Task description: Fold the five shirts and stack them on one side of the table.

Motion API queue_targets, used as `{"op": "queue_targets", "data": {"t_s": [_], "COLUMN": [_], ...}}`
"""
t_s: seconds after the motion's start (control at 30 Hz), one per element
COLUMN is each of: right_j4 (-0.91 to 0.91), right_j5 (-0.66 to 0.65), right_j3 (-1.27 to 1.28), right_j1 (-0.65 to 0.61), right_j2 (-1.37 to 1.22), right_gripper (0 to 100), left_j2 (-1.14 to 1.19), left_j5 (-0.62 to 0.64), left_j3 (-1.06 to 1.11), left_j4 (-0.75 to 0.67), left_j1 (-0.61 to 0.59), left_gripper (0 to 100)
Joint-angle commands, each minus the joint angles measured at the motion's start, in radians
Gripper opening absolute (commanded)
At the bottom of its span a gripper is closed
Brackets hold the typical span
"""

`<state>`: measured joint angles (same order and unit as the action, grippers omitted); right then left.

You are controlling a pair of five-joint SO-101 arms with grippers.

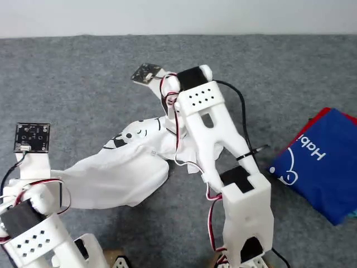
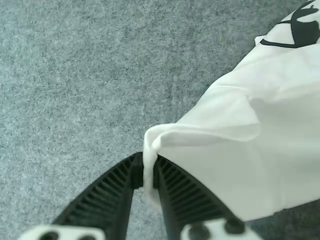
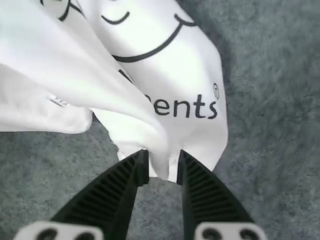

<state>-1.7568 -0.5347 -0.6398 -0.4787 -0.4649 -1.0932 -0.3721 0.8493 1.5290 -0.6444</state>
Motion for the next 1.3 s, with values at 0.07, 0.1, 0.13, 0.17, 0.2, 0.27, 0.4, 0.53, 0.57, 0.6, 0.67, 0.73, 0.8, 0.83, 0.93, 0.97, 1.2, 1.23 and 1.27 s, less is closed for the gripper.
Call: {"op": "queue_targets", "data": {"t_s": [0.07,0.1,0.13,0.17,0.2,0.27,0.4,0.53,0.57,0.6,0.67,0.73,0.8,0.83,0.93,0.97,1.2,1.23,1.27], "right_j4": [-0.042,-0.042,-0.041,-0.039,-0.039,-0.039,-0.03,0.045,0.068,0.087,0.113,0.139,0.166,0.179,0.209,0.216,0.263,0.268,0.275], "right_j5": [0.009,0.009,0.009,0.009,0.009,0.012,0.012,0.008,0.002,-0.017,-0.052,-0.071,-0.084,-0.092,-0.1,-0.103,-0.101,-0.101,-0.101], "right_j3": [0.118,0.152,0.189,0.227,0.256,0.299,0.33,0.327,0.327,0.327,0.327,0.327,0.327,0.327,0.33,0.328,0.311,0.304,0.298], "right_j1": [-0.088,-0.111,-0.139,-0.165,-0.191,-0.236,-0.266,-0.206,-0.188,-0.166,-0.136,-0.11,-0.088,-0.082,-0.071,-0.071,-0.09,-0.093,-0.094], "right_j2": [0.232,0.262,0.289,0.306,0.311,0.303,0.242,0.143,0.124,0.107,0.087,0.079,0.076,0.073,0.053,0.038,-0.062,-0.07,-0.077], "right_gripper": [11.0,11.1,11.1,11.3,12.0,15.4,17.8,18.0,18.0,18.0,18.0,18.0,18.0,18.0,18.0,18.0,18.0,18.0,18.0], "left_j2": [-0.012,-0.012,-0.012,-0.012,-0.012,-0.012,-0.012,-0.012,-0.012,-0.012,-0.012,-0.012,-0.012,-0.012,-0.012,-0.012,-0.012,-0.012,-0.012], "left_j5": [0.011,0.011,0.011,0.011,0.011,0.011,0.011,0.011,0.011,0.011,0.011,0.011,0.011,0.011,0.011,0.011,0.011,0.011,0.011], "left_j3": [-0.005,-0.005,-0.005,-0.005,-0.004,-0.004,0.019,0.019,0.019,0.019,0.019,0.019,0.018,0.018,0.018,0.018,0.021,0.021,0.021], "left_j4": [-0.017,-0.017,-0.017,-0.017,-0.017,-0.017,-0.023,-0.023,-0.023,-0.023,-0.023,-0.021,-0.021,-0.021,-0.021,-0.021,-0.021,-0.021,-0.021], "left_j1": [-0.002,-0.002,-0.002,-0.002,-0.002,-0.002,-0.002,-0.002,-0.002,-0.002,-0.002,-0.002,-0.002,-0.002,-0.002,-0.002,-0.002,-0.002,-0.002], "left_gripper": [1,1,1,1,1,1,1,1,1,1,1,1,1,1,1,1,1,1,1]}}
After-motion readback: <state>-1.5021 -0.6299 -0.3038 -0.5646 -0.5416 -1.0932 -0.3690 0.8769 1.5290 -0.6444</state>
